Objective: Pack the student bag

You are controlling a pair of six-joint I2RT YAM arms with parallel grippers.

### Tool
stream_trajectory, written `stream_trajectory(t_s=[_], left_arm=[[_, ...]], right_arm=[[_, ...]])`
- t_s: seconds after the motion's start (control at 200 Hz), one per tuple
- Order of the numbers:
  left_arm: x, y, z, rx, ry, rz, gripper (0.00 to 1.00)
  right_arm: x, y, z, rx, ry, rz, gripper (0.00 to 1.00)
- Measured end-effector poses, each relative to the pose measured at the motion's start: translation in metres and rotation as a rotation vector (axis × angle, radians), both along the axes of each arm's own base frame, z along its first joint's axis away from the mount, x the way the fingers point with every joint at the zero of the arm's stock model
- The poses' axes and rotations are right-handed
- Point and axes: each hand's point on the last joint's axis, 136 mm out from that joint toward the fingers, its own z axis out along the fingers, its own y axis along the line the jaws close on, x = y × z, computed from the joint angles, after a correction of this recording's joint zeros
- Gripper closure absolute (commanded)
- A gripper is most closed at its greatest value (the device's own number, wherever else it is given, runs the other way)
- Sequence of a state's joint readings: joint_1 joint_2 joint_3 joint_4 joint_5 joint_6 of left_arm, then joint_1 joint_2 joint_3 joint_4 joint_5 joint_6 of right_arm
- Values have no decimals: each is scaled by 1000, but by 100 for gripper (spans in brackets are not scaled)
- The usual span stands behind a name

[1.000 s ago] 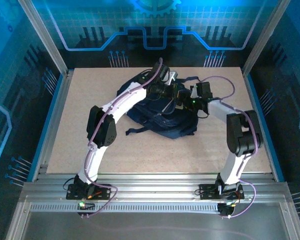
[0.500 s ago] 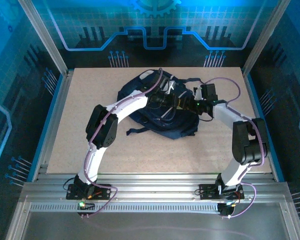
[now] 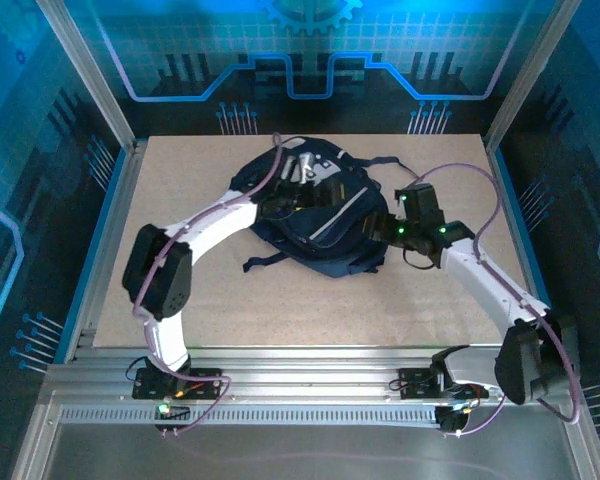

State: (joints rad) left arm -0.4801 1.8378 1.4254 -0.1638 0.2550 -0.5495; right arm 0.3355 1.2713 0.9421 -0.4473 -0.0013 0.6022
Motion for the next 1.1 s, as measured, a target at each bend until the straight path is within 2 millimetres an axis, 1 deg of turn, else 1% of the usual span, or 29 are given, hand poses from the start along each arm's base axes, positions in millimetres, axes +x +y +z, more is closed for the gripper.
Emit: stream_trajectory(t_s=[0.085, 0.165, 0.24, 0.32, 0.385, 0.42, 0.485, 0.57, 0.645, 0.705, 0.76, 0.795, 0.84, 0.88, 0.925, 0.96, 1.026, 1.101], left_arm=[[-1, 32, -4, 0, 5, 65, 1], [-4, 58, -15, 5, 24, 122, 1], [-8, 80, -28, 8, 45, 173, 1], [-14, 100, -45, 19, 78, 226, 1], [-17, 110, -57, 33, 99, 251, 1], [-18, 112, -60, 38, 106, 256, 1], [-17, 112, -60, 36, 101, 259, 2], [-13, 110, -57, 28, 82, 258, 4], [-9, 111, -62, 42, 80, 264, 7], [-4, 112, -72, 63, 90, 268, 10], [1, 113, -85, 84, 107, 272, 16], [2, 113, -93, 95, 120, 269, 23], [3, 114, -102, 107, 132, 263, 41], [3, 113, -107, 108, 143, 263, 53], [3, 111, -109, 92, 153, 258, 63], [3, 109, -108, 79, 150, 252, 69], [1, 102, -110, 58, 151, 240, 76], [-3, 98, -113, 37, 157, 236, 82]], right_arm=[[-12, 26, -7, -8, 25, 52, 36], [-20, 46, -16, -8, 57, 82, 37], [-22, 65, -24, -17, 80, 102, 38], [-24, 91, -30, -33, 89, 142, 39], [-22, 111, -31, -47, 82, 169, 41], [-21, 121, -32, -51, 76, 182, 44], [-18, 135, -33, -49, 64, 194, 47], [-17, 147, -41, -36, 72, 190, 48], [-18, 153, -49, -31, 88, 177, 48], [-16, 154, -57, -33, 99, 154, 47], [-14, 153, -62, -35, 107, 130, 47], [-11, 151, -65, -37, 110, 109, 46], [-7, 148, -68, -37, 114, 87, 45], [-2, 143, -72, -35, 122, 62, 44], [3, 136, -76, -36, 133, 35, 43], [7, 131, -79, -37, 139, 17, 40], [15, 120, -82, -43, 144, -17, 34], [23, 111, -82, -49, 140, -43, 30]])
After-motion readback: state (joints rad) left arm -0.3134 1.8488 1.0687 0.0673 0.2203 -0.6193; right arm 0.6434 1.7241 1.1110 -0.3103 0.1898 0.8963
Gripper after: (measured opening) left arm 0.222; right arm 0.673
